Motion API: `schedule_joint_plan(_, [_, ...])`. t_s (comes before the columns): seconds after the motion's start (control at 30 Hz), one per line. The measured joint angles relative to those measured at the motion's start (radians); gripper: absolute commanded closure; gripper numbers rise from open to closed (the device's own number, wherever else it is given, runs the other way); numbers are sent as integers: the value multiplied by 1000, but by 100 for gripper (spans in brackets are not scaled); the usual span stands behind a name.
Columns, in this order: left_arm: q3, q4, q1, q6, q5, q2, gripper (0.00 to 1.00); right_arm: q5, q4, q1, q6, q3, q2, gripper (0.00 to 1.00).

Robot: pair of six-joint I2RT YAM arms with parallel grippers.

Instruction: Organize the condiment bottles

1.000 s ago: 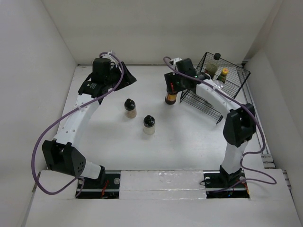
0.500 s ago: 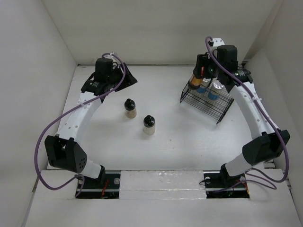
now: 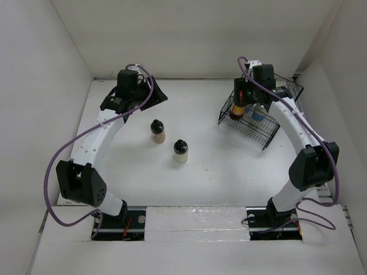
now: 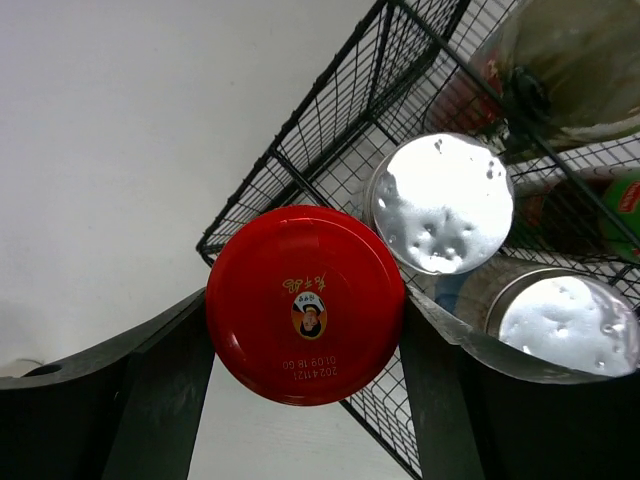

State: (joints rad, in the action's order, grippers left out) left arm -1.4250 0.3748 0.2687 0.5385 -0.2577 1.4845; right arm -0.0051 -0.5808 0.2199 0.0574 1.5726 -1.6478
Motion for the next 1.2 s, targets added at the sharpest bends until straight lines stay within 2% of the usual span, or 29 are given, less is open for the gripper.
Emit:
schedule_joint_plan(0.2, [0, -12, 0, 0, -1, 0, 46, 59, 61, 45, -5, -85, -46, 57])
schedule_joint_plan(0.3, [0, -12, 0, 0, -1, 0, 46, 82, 93, 60, -8, -93, -65, 40])
schedule_joint_plan(0.33, [0, -12, 0, 0, -1, 0, 46, 82, 97, 62, -9, -93, -65, 28])
schedule_joint_plan(0.43, [0, -13, 0, 0, -1, 0, 46, 81, 99, 66, -7, -93, -66, 11])
schedule_joint_plan(0.57, [0, -15, 0, 0, -1, 0, 44, 87, 96, 74, -6, -68, -64, 1])
schedule_joint_plan(0.67, [0, -20, 0, 0, -1, 0, 43, 100, 95, 83, -6, -49, -38, 1])
schedule_joint_plan(0.7, [-2, -19, 0, 0, -1, 0, 43, 103, 94, 89, -6, -49, -19, 6])
schedule_joint_plan(0.73, [-3, -19, 0, 0, 0, 0, 43, 105, 94, 96, -6, -49, 2, 16])
schedule_joint_plan(0.77, [-8, -18, 0, 0, 0, 0, 43, 108, 94, 106, -8, -49, 27, 33])
schedule_joint_plan(0.8, [-16, -14, 0, -2, 3, 1, 44, 108, 95, 122, -11, -50, 53, 74])
schedule_joint_plan(0.83, [-26, -11, 0, -3, 8, 2, 46, 105, 98, 142, -13, -53, 82, 84])
schedule_joint_plan(0.87, [-41, -9, 0, -7, 13, 4, 48, 97, 107, 169, -8, -65, 113, 89])
schedule_joint_plan(0.9, [-56, -8, 0, -9, 21, 5, 61, 86, 117, 209, -10, -81, 142, 91])
schedule_joint_plan(0.93, [-70, -8, 0, -10, 26, 5, 72, 74, 126, 249, -10, -98, 164, 87])
schedule_joint_plan(1.0, [-103, 0, -2, -24, 38, 5, 85, 48, 139, 356, -13, -138, 192, 65])
schedule_joint_plan(1.03, [-124, 10, -2, -34, 50, 6, 88, 37, 140, 412, -15, -153, 194, 37])
schedule_joint_plan(1.07, [-143, 17, -2, -42, 59, 6, 89, 28, 140, 465, -14, -167, 187, 27])
schedule_joint_plan(1.13, [-178, 27, -2, -53, 82, 5, 86, 5, 140, 557, -22, -188, 158, 18])
schedule_joint_plan(1.17, [-189, 27, -2, -58, 91, 5, 75, -5, 142, 591, -24, -198, 140, 18])
schedule_joint_plan(1.2, [-194, 27, -2, -65, 99, 5, 69, -14, 142, 618, -24, -206, 121, 18])
